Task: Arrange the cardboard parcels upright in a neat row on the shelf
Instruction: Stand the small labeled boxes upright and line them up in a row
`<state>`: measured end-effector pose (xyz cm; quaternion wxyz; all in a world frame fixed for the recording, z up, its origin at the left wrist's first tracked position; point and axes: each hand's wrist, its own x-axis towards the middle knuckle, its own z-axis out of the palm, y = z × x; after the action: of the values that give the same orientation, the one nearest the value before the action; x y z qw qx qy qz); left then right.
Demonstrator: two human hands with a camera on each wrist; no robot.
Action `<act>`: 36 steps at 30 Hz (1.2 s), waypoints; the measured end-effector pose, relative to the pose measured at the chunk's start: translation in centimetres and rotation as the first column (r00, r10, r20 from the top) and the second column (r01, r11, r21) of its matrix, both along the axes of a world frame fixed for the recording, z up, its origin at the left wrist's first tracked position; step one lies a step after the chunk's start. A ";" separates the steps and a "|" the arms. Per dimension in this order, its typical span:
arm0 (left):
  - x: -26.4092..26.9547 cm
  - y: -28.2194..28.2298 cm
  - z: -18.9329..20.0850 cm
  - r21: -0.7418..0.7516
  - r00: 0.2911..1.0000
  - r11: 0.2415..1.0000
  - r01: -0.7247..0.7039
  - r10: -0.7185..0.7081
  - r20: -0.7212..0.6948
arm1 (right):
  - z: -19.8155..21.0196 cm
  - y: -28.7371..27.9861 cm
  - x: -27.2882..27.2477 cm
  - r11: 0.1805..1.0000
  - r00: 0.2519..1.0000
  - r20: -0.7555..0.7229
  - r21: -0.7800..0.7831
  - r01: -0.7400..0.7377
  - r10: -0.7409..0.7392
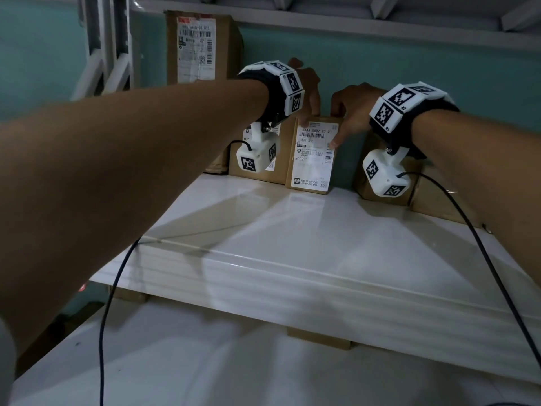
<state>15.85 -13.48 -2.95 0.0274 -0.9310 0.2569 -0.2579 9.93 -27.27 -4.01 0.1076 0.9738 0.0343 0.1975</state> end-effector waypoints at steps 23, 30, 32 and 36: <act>2.7 -0.8 0.3 0.016 0.986 0.987 -0.157 0.156 0.055 | -0.1 -0.3 2.0 1.000 1.000 -0.013 0.000 0.014 -0.014; 9.4 -3.4 1.7 0.083 0.985 0.984 -0.160 0.164 -0.055 | -0.7 -0.3 1.3 0.999 1.000 0.014 -0.031 -0.011 0.012; 3.3 -2.2 0.6 0.097 0.984 0.979 -0.178 0.175 0.038 | -0.6 -0.4 0.8 0.999 1.000 0.001 -0.040 -0.016 0.016; 1.9 -1.7 -0.3 0.025 0.978 0.980 -0.197 0.198 -0.071 | 0.4 -0.9 -0.8 0.999 0.993 -0.118 -0.032 0.000 -0.004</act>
<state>17.71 -15.15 -3.23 0.0518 -0.9604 0.1663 -0.2175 9.12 -28.21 -3.62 0.1213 0.9819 0.0430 0.1386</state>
